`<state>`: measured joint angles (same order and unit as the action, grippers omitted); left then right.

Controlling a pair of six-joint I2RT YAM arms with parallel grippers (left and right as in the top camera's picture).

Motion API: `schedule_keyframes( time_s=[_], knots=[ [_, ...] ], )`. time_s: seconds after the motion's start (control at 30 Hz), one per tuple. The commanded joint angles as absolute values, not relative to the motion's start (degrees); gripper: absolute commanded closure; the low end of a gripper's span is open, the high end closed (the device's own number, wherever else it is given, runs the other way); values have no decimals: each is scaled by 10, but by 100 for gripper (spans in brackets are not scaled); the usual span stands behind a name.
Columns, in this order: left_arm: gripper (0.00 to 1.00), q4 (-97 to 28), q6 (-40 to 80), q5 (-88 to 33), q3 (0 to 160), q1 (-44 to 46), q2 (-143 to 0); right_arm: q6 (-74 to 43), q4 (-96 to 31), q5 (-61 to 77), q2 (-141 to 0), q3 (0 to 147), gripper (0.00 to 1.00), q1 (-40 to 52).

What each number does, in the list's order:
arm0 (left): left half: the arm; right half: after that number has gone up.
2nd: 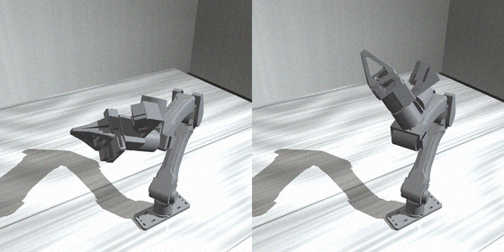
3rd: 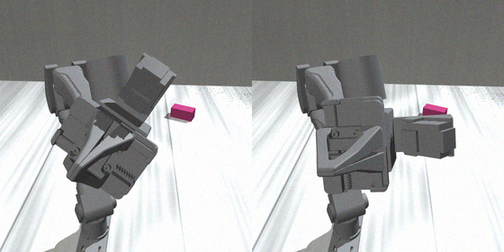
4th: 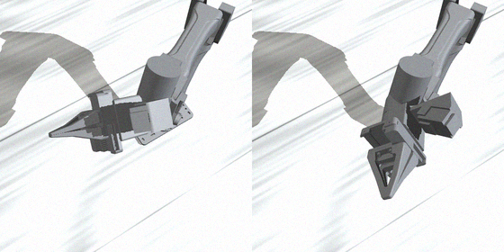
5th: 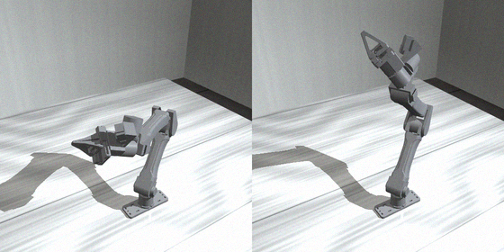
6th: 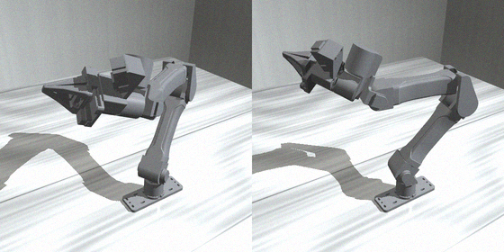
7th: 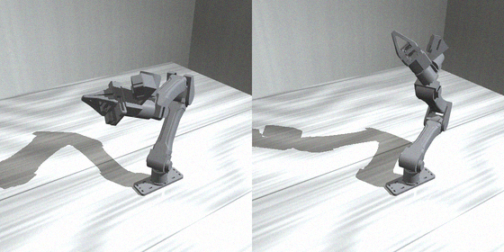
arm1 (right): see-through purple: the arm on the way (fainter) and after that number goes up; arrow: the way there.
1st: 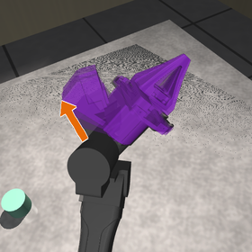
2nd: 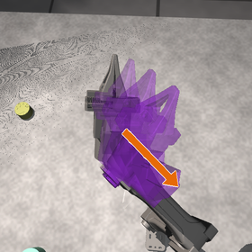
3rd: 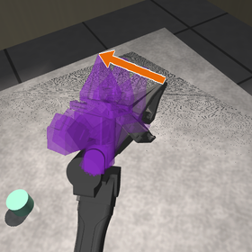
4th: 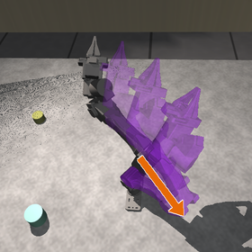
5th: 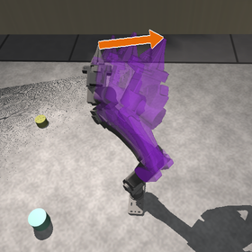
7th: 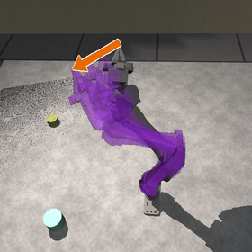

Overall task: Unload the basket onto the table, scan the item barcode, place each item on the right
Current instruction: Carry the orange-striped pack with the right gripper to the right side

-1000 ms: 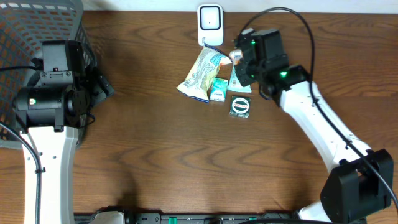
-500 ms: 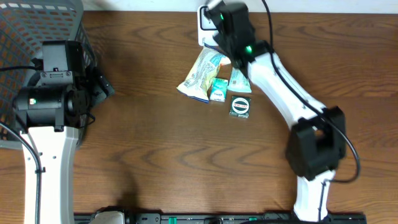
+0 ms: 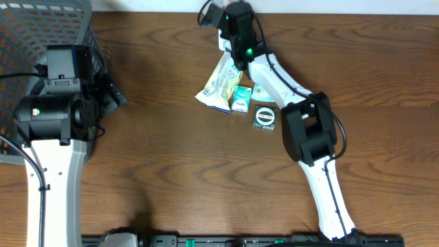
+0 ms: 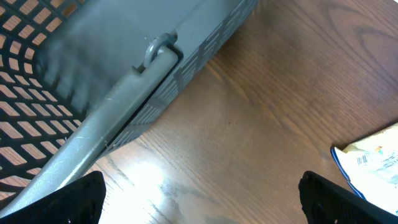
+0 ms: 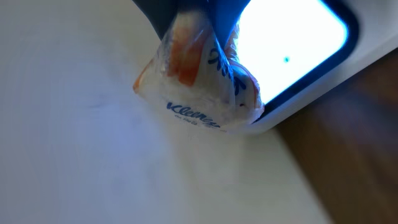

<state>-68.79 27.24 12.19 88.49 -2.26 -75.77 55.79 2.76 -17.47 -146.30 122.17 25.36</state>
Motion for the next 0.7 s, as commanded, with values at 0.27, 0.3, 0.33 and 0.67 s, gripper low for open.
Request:
schedule_keyframes(
  time_s=[0.27,0.3,0.33,0.67],
  knots=[
    [2,-690,282,129,883,-27,-760,406,28,-205,-1404,1228,99,228],
    [2,-690,282,129,883,-27,-760,388,15,-207,-1388,1228,99,220],
    [2,-690,282,129,883,-27,-760,377,1,-207,-1374,1228,99,211],
    [2,-690,282,129,883,-27,-760,227,-297,-207,-1263,1228,99,37]
  ],
)
